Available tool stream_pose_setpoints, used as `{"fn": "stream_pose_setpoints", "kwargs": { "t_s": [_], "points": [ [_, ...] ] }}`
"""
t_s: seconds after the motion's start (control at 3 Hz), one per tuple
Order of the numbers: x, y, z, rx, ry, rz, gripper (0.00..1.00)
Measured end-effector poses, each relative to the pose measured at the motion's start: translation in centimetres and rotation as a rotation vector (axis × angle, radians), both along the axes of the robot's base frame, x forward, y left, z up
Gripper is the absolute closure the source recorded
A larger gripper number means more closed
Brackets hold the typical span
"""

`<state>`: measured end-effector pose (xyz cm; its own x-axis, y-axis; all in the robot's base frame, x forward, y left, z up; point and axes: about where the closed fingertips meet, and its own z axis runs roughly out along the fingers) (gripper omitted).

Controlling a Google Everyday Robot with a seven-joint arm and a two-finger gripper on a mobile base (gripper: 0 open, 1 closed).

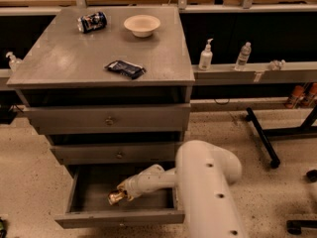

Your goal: Pick orange can from bottom drawer and place on counter

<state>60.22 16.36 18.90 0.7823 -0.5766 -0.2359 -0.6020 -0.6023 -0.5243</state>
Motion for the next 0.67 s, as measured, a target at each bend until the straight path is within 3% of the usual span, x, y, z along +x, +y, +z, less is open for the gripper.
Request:
{"fn": "stream_pose_setpoints", "kwargs": {
  "t_s": [0.33, 0.67],
  "points": [
    [-4.7, 0.6, 2.6, 0.169, -0.025, 0.022, 1.0],
    [-4.4, 0.1, 5.3, 0.251, -0.074, 0.009, 1.0]
  ]
}}
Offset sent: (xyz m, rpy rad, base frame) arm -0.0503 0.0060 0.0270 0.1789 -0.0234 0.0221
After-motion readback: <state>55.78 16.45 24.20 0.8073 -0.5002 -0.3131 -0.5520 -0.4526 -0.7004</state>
